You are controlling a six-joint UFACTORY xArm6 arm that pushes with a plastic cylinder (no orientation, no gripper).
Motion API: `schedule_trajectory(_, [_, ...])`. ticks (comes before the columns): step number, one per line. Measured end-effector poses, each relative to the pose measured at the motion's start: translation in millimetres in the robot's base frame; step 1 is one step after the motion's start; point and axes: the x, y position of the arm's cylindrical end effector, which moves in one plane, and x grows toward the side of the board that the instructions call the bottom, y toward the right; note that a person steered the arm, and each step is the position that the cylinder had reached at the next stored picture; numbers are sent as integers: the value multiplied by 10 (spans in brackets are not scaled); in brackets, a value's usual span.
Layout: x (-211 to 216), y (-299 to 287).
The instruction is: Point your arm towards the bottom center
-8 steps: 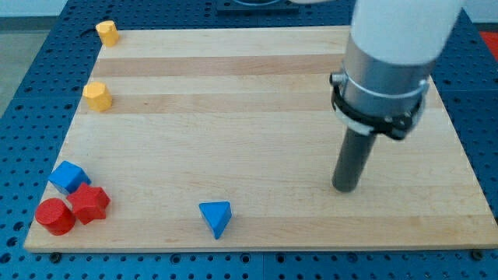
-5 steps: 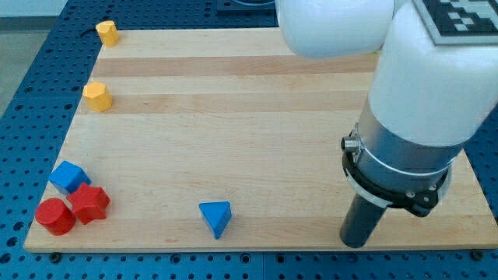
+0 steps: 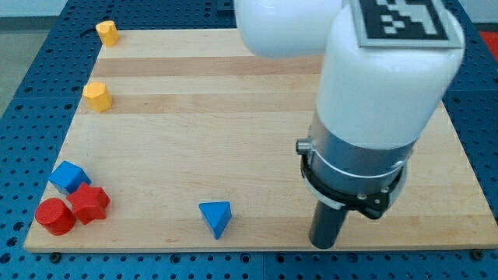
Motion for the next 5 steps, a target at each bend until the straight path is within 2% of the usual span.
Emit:
schedule_trajectory(1, [0, -279])
schedule_trajectory(4, [1, -303])
schedule_trajectory(5, [-17, -653])
